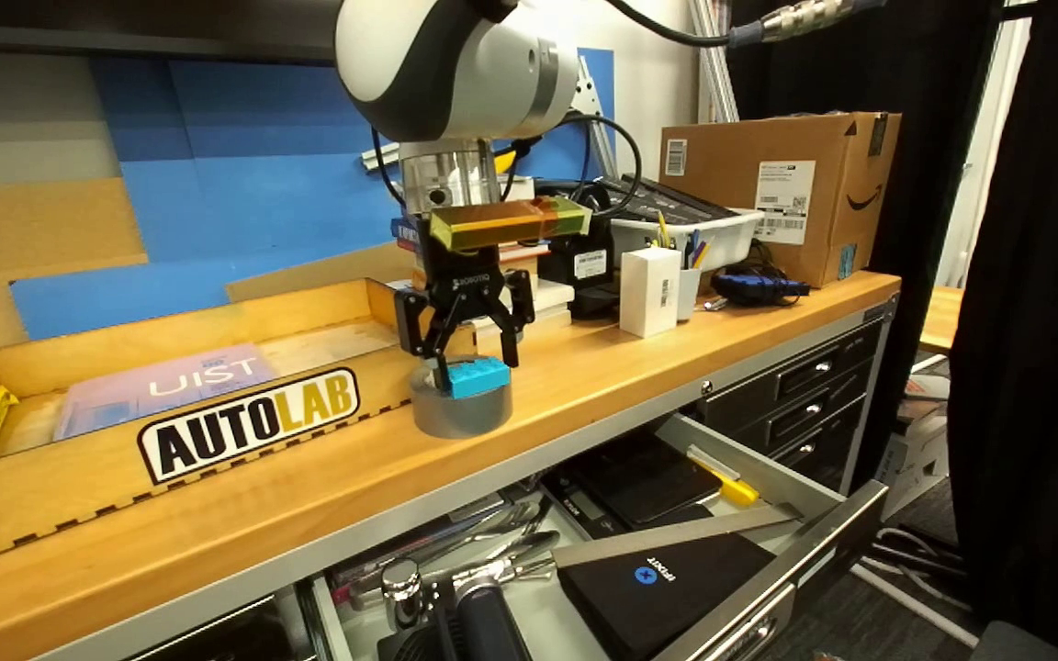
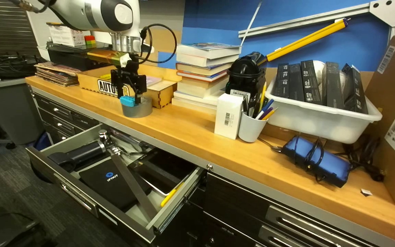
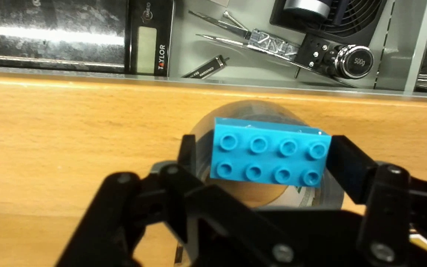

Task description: Put the Lego in the open drawer and then close the drawer

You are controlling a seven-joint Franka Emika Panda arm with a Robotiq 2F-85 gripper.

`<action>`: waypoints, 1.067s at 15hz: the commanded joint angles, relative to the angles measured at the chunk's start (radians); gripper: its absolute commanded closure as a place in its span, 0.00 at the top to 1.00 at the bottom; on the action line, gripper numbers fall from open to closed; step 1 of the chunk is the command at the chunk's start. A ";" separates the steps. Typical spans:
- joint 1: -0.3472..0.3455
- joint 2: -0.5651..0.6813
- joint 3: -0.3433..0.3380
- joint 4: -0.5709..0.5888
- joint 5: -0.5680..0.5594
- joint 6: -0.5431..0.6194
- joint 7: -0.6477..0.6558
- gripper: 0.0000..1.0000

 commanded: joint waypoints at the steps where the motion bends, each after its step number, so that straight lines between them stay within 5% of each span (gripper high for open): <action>1: 0.011 -0.011 -0.018 -0.004 -0.020 0.011 0.038 0.58; 3: 0.004 -0.030 -0.021 -0.028 -0.019 0.003 0.021 0.45; 10: -0.025 -0.284 -0.055 -0.376 -0.186 -0.087 -0.004 0.45; 16: -0.090 -0.319 -0.092 -0.628 -0.184 0.127 -0.030 0.45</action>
